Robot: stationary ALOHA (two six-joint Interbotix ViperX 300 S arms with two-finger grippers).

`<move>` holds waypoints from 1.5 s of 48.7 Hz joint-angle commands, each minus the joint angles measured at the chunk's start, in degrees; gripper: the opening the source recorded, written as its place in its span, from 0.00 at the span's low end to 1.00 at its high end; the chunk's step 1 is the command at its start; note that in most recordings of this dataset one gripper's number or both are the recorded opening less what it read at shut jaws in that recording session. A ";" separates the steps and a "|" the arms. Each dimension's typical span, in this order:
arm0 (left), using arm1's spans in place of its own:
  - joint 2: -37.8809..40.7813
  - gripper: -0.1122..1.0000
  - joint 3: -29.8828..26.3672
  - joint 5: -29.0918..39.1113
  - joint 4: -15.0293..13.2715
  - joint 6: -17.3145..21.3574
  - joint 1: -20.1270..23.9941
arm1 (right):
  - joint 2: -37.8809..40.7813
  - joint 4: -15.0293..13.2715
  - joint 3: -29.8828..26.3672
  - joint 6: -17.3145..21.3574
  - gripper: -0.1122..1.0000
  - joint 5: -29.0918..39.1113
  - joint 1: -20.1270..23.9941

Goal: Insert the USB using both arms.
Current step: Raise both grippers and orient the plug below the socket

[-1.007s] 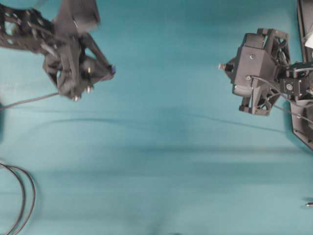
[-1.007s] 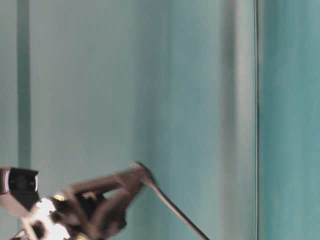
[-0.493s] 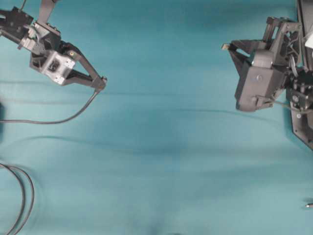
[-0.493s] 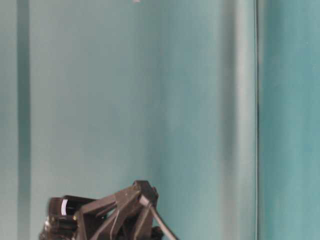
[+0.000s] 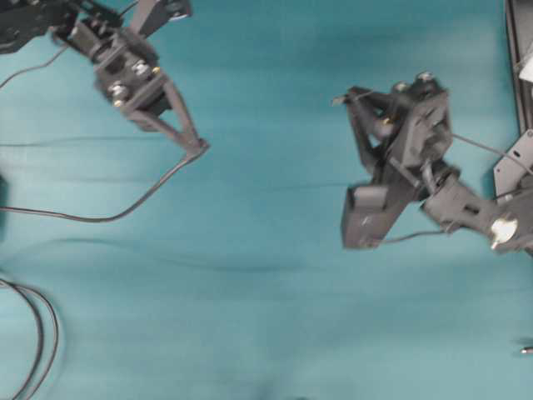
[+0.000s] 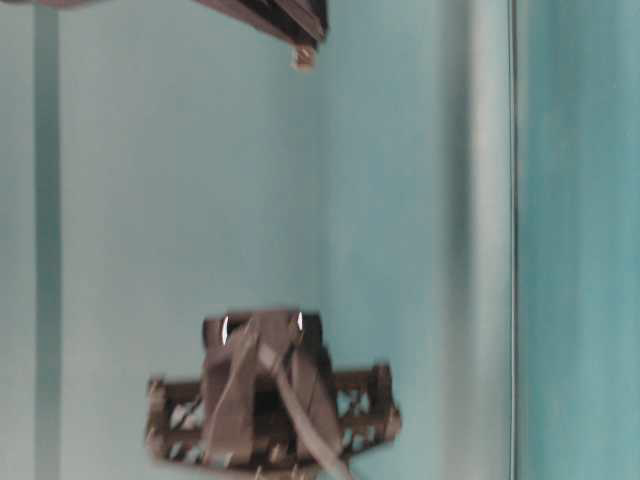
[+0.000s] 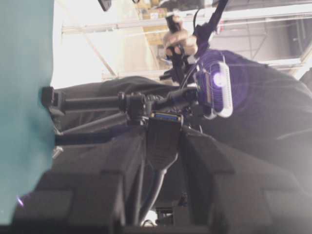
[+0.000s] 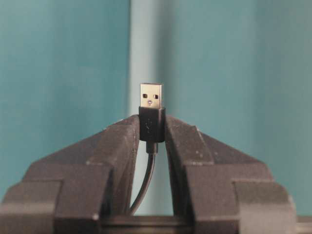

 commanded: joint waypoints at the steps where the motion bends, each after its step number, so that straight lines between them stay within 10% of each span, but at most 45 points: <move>1: 1.41 0.34 -3.78 0.70 1.14 -1.58 1.41 | 2.20 -5.19 -1.32 0.79 0.29 1.76 0.09; 15: 6.06 0.34 -10.99 4.22 8.44 -9.84 1.93 | 3.16 -6.77 -0.88 3.52 0.29 1.85 0.18; 73: 12.83 0.29 -21.01 6.15 8.70 -13.01 -3.43 | 6.77 -7.12 -4.57 -2.90 0.29 -3.25 0.18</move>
